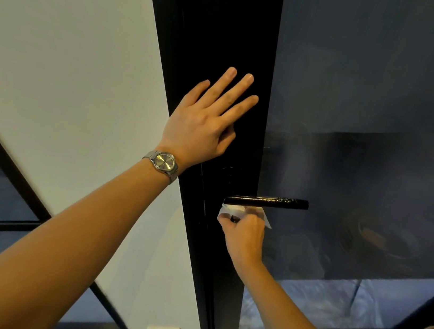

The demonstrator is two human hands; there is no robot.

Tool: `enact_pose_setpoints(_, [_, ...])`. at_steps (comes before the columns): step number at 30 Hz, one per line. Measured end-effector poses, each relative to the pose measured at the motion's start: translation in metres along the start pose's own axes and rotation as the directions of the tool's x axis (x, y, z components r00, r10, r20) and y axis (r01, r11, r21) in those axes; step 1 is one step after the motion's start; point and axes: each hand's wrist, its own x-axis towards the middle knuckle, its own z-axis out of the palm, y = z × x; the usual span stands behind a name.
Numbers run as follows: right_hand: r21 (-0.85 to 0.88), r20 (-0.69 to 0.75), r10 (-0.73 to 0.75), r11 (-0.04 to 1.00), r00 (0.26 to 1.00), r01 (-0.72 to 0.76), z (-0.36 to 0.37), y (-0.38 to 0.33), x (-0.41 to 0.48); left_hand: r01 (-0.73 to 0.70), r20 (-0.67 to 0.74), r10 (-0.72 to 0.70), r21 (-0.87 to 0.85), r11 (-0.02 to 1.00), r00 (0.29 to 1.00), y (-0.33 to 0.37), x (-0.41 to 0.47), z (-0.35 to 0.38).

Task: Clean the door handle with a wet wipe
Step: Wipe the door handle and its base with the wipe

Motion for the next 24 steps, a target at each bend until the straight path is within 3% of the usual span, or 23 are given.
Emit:
enact_pose_setpoints(3, [0.223, 0.065, 0.309, 0.922, 0.949, -0.315, -0.006, 0.0, 0.016, 0.005, 0.001, -0.005, -0.005, 1.0, 1.0, 0.001, -0.001, 0.0])
enact_pose_setpoints(6, [0.425, 0.26, 0.578, 0.651, 0.773, -0.629, -0.008, 0.002, 0.023, 0.008, 0.005, -0.008, -0.013, 1.0, 1.0, 0.001, 0.0, 0.0])
enact_pose_setpoints(9, [0.62, 0.454, 0.598, 0.32, 0.66, -0.717, -0.006, 0.01, 0.02, 0.009, 0.011, -0.009, -0.011, 1.0, 1.0, 0.001, -0.001, 0.0])
enact_pose_setpoints(12, [0.657, 0.547, 0.564, 0.168, 0.618, -0.735, -0.007, 0.02, 0.018, 0.013, 0.006, -0.013, -0.016, 1.0, 1.0, 0.0, 0.0, 0.001])
enact_pose_setpoints(16, [0.591, 0.514, 0.544, 0.336, 0.664, -0.733, -0.012, 0.02, 0.02, 0.013, 0.005, -0.013, -0.013, 1.0, 1.0, 0.001, 0.0, 0.001])
enact_pose_setpoints(19, [0.513, 0.36, 0.498, 0.601, 0.789, -0.613, -0.017, 0.013, 0.015, 0.011, 0.005, -0.011, -0.011, 1.0, 1.0, 0.002, 0.0, 0.0])
enact_pose_setpoints(22, [0.237, 0.213, 0.278, 0.915, 0.937, -0.325, -0.021, -0.001, 0.008, 0.009, 0.013, -0.009, -0.009, 1.0, 1.0, 0.001, 0.0, 0.001])
enact_pose_setpoints(24, [-0.09, 0.253, 0.024, 0.996, 0.967, -0.002, -0.02, -0.013, 0.003, 0.009, 0.019, -0.009, -0.013, 1.0, 1.0, 0.001, 0.0, 0.0])
